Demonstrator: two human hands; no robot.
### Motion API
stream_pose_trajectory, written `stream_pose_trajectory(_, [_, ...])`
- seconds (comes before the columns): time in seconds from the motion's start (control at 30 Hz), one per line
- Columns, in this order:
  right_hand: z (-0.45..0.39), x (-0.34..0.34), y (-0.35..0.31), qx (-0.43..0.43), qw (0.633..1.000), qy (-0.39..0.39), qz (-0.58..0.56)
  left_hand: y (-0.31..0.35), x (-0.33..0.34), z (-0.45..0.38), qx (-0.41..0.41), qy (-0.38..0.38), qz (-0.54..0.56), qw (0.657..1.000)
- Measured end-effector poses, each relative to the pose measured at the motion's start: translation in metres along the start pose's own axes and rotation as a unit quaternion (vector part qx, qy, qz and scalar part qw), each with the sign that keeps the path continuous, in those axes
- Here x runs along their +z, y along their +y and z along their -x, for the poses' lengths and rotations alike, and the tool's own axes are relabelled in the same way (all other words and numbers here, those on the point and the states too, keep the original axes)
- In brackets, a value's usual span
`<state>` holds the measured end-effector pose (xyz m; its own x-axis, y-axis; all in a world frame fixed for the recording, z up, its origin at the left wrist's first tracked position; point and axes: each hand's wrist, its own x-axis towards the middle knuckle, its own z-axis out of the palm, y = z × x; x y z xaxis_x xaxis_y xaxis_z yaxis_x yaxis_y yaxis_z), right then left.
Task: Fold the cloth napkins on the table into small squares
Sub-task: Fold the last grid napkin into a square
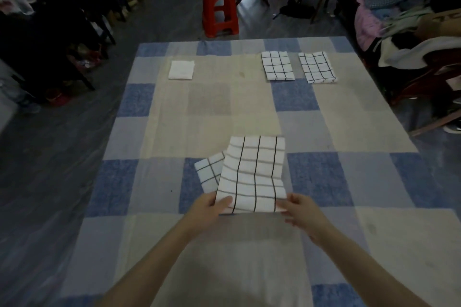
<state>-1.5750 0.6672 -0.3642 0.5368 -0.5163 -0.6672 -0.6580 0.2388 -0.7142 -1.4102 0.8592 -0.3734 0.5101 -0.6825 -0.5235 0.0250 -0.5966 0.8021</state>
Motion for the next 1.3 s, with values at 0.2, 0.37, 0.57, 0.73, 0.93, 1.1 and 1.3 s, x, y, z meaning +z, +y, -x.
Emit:
stream_pose_trajectory(0.2, [-0.016,0.017,0.035,-0.004,0.980,0.071,0.186,-0.034,0.015,0.003,0.029,0.166,-0.100,0.981])
stream_pose_trajectory(0.37, [-0.031,0.018,0.009,-0.050,0.975,0.105,0.191,-0.040,0.014,0.006,0.022,0.135,-0.194,0.971])
stream_pose_trajectory(0.57, [-0.039,0.031,-0.005,-0.100,0.959,0.092,0.251,-0.050,0.023,0.021,0.032,0.134,-0.220,0.966])
stream_pose_trajectory(0.73, [-0.035,0.042,-0.003,-0.138,0.947,0.065,0.283,-0.061,0.028,0.036,-0.003,0.185,-0.224,0.957])
stream_pose_trajectory(0.93, [-0.029,0.043,-0.001,-0.199,0.928,0.038,0.313,-0.048,0.025,0.036,-0.100,0.237,-0.062,0.964])
stream_pose_trajectory(1.1, [-0.031,0.040,0.006,-0.219,0.922,0.041,0.316,-0.050,0.015,0.028,-0.109,0.231,-0.080,0.964])
stream_pose_trajectory(1.3, [-0.033,0.043,0.009,-0.205,0.929,0.052,0.303,-0.062,0.018,0.034,-0.102,0.262,-0.050,0.958])
